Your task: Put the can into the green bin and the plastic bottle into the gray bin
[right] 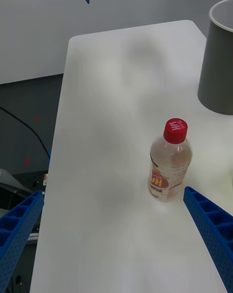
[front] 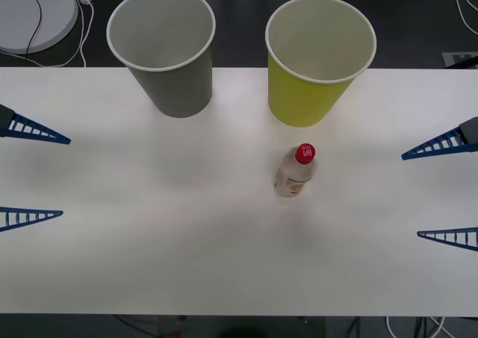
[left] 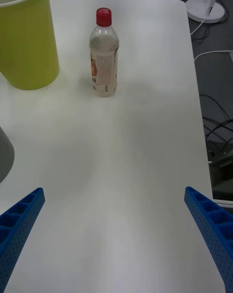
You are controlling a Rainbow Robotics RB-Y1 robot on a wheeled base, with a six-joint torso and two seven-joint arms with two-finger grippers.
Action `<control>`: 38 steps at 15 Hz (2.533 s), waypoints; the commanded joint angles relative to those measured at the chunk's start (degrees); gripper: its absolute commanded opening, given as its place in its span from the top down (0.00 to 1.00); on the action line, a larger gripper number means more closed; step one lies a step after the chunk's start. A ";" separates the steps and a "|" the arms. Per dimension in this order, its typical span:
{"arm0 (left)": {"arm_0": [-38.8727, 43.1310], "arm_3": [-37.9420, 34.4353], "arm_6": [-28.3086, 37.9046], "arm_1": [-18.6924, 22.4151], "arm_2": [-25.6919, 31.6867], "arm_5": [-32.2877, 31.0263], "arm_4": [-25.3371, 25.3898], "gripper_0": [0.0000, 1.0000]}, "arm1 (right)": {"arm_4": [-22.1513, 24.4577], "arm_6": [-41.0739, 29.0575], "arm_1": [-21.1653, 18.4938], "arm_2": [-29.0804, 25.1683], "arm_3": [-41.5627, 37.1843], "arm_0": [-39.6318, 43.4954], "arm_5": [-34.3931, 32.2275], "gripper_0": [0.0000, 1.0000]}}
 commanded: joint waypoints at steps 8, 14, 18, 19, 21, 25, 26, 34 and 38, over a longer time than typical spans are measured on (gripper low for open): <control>0.00 0.00 0.00 0.00 0.00 0.00 0.00 0.00 | -3.95 -0.09 1.49 0.97 1.05 1.14 1.41 0.00; 0.00 0.00 0.00 0.00 0.00 0.00 0.00 0.00 | -4.04 6.86 2.37 2.20 1.41 6.15 8.88 0.00; 0.00 0.00 0.00 0.00 0.00 0.00 0.00 0.00 | -4.04 13.27 5.98 4.75 6.15 6.94 11.16 0.00; 0.00 0.00 0.00 0.00 0.00 0.00 0.00 0.00 | -4.13 14.41 6.50 5.27 7.29 6.94 11.60 0.00; 0.00 0.00 0.00 0.00 0.00 0.00 0.00 0.00 | -4.83 16.61 7.73 6.77 9.93 6.94 12.04 0.00; 0.00 0.00 0.00 0.00 0.00 0.00 0.00 0.00 | -9.05 21.80 7.91 12.66 12.74 6.94 16.70 0.00; 0.00 0.00 0.00 0.00 0.00 0.00 0.00 0.00 | -10.37 23.55 7.91 13.97 13.18 6.94 18.11 0.00; 0.00 0.00 0.00 0.00 0.00 0.00 0.00 0.00 | -13.62 29.88 9.93 20.39 14.24 6.94 28.13 0.00; 0.00 0.00 0.00 0.00 0.00 0.00 0.00 0.00 | -13.53 31.64 13.71 23.03 18.81 4.22 28.39 0.00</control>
